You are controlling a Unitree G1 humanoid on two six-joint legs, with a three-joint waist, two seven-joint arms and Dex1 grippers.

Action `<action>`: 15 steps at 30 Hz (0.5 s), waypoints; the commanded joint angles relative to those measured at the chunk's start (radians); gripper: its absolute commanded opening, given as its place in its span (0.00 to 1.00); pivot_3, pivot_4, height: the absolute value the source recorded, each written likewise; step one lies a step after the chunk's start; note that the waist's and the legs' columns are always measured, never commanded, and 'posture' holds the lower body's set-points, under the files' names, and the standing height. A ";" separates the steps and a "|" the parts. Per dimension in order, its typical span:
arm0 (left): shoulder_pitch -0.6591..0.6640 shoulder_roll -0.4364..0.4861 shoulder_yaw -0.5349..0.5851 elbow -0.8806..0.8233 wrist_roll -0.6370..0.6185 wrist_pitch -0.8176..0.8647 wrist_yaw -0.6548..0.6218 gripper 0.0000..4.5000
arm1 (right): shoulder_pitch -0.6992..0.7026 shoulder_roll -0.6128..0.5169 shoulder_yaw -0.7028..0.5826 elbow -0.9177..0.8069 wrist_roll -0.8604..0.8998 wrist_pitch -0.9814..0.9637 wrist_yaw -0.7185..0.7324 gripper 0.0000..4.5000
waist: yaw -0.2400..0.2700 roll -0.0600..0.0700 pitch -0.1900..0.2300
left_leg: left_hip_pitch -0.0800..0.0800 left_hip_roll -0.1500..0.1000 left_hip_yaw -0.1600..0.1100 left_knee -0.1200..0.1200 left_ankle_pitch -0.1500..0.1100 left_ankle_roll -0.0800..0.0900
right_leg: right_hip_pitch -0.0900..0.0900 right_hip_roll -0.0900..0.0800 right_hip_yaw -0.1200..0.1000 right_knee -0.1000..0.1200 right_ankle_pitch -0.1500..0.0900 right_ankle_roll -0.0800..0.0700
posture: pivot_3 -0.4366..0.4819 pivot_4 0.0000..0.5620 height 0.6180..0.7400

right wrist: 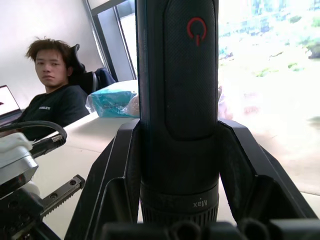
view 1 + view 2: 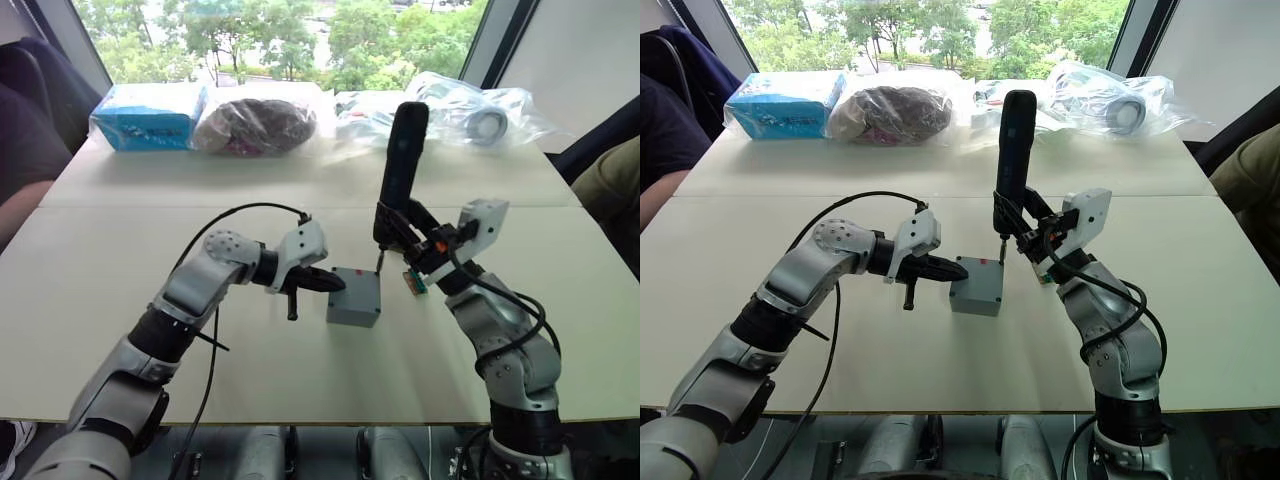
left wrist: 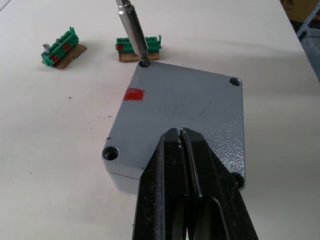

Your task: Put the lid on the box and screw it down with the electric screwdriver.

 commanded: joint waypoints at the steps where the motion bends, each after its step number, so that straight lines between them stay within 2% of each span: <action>1: 0.010 0.012 -0.012 -0.012 0.015 0.009 -0.010 0.00 | 0.045 -0.008 0.054 0.011 -0.051 0.007 -0.009 0.43 | 0.000 -0.002 -0.001 | 0.001 0.000 0.000 0.000 0.000 0.000 | 0.001 0.000 0.000 0.000 0.000 0.000 | 0.48 0.27 1.00; 15: 0.019 -0.004 -0.033 -0.002 0.039 -0.006 -0.020 0.00 | 0.119 0.025 0.075 0.055 -0.103 -0.042 -0.059 0.43 | 0.001 -0.007 -0.006 | 0.006 0.000 -0.001 0.000 -0.001 0.001 | 0.006 0.000 0.000 -0.001 0.000 0.000 | 0.48 0.27 1.00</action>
